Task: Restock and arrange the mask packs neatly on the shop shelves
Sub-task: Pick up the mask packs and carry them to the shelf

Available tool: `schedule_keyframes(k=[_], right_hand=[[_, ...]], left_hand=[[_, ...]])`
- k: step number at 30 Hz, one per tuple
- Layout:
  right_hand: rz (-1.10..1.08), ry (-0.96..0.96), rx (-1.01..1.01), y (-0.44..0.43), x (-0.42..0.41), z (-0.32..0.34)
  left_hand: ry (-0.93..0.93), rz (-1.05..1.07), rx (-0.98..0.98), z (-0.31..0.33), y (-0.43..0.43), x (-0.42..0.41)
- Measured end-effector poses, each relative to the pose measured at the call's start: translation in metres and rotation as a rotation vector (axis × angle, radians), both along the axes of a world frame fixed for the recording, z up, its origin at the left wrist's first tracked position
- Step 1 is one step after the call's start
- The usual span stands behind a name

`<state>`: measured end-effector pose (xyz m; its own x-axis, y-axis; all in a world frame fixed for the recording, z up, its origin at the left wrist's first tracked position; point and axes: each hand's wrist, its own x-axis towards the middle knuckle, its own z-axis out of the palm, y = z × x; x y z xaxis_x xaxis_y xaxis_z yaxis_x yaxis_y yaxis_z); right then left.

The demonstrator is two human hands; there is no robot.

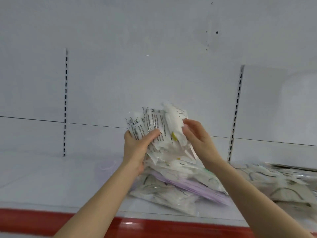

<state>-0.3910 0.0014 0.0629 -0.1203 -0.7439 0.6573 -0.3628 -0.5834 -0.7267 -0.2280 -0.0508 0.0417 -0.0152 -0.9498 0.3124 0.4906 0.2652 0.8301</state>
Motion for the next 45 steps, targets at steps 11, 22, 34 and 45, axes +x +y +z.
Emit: schedule_keyframes(k=[11, 22, 34, 45], right_hand=[[0.130, 0.025, 0.020, -0.024, 0.152, 0.008], [0.288, 0.148, 0.215, -0.064, 0.387, -0.010], [0.172, 0.445, 0.315, -0.163, 0.493, 0.001], [0.112, 0.590, 0.427, -0.259, 0.552, 0.006]], left_hand=[[0.019, 0.116, -0.008, 0.005, 0.014, 0.153], [-0.074, 0.161, 0.063, -0.008, -0.009, 0.420], [-0.087, 0.068, 0.232, -0.015, -0.121, 0.534], [-0.165, -0.018, 0.438, -0.018, -0.227, 0.600]])
